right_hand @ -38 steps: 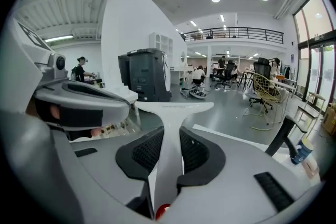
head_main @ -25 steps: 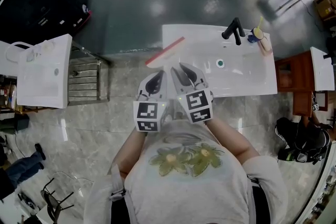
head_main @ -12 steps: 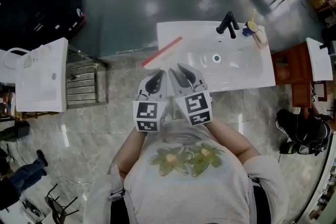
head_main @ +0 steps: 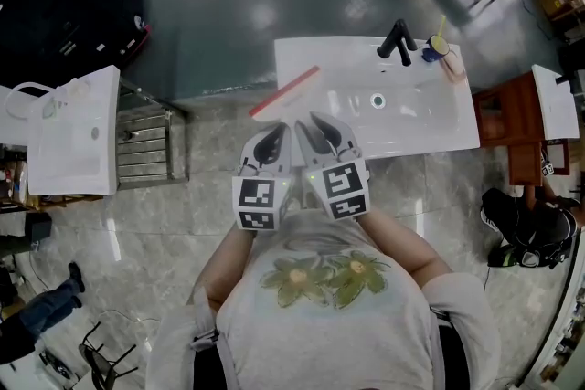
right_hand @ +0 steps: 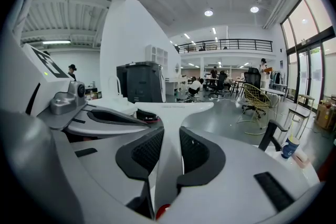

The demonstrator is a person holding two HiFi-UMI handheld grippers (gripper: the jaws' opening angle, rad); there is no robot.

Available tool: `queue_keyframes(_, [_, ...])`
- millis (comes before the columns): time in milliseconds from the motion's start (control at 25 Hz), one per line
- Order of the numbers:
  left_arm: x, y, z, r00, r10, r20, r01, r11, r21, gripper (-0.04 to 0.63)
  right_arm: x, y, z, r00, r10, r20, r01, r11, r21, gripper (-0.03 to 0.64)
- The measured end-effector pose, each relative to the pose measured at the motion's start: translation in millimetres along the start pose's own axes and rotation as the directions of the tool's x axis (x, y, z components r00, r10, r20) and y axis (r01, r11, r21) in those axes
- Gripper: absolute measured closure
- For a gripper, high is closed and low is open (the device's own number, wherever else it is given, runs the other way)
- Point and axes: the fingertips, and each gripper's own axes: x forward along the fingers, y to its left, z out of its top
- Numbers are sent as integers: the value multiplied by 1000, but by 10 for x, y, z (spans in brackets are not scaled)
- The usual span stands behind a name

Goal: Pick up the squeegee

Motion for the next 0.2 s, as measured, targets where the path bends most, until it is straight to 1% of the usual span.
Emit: queue_keyframes(200, [-15, -14, -21, 1000, -3, -1, 3, 1000, 1, 587, -19, 19, -17, 1000, 2, -1, -2, 1000, 3, 522])
